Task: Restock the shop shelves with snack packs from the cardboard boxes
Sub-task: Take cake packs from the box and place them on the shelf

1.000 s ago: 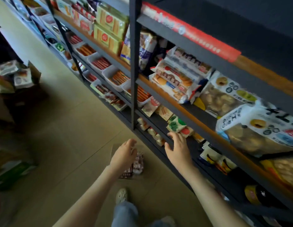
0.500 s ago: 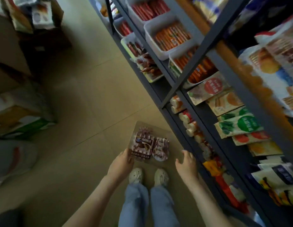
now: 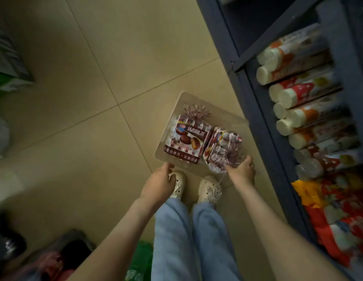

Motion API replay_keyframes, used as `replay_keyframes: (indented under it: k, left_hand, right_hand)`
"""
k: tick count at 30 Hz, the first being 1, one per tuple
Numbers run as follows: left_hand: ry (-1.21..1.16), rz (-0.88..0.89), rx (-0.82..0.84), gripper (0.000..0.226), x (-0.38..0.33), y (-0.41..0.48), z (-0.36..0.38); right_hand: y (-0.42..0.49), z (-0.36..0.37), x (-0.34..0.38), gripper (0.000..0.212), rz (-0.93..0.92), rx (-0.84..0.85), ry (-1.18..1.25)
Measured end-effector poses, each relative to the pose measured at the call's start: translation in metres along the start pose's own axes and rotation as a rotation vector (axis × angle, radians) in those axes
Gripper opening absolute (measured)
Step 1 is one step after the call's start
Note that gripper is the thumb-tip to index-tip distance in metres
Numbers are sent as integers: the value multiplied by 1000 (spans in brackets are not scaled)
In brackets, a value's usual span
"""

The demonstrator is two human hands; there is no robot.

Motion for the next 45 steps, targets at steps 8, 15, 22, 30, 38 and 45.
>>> replay_keyframes:
  k: [8, 15, 22, 30, 38, 45]
  left_hand:
    - [34, 59, 55, 47, -20, 39, 46]
    - [-215, 71, 47, 121, -41, 56, 72]
    - [-510, 129, -233, 84, -38, 74, 41]
    - [-754, 18, -278, 55, -15, 81, -17]
    - [-1191, -53, 31, 68, 38, 82, -28]
    - [-1114, -32, 73, 95, 28, 57, -54]
  right_hand:
    - [19, 23, 8, 12, -103, 179, 271]
    - [-45, -9, 62, 19, -23, 401, 923]
    - [-58, -3, 77, 9, 42, 461, 1227]
    - [-22, 11, 111, 53, -337, 373, 666]
    - [-1, 73, 91, 102, -106, 731, 287]
    - [-29, 70, 111, 93, -76, 678, 334]
Point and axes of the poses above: each hand's wrist, its own y-axis towards the middle knuckle, its own z-axis out of the palm, x = y × z, the point moved 7 cm from there along y, towards the middle knuckle, and after that the axes turned 7 degrees about y, right-handed, at the moved point
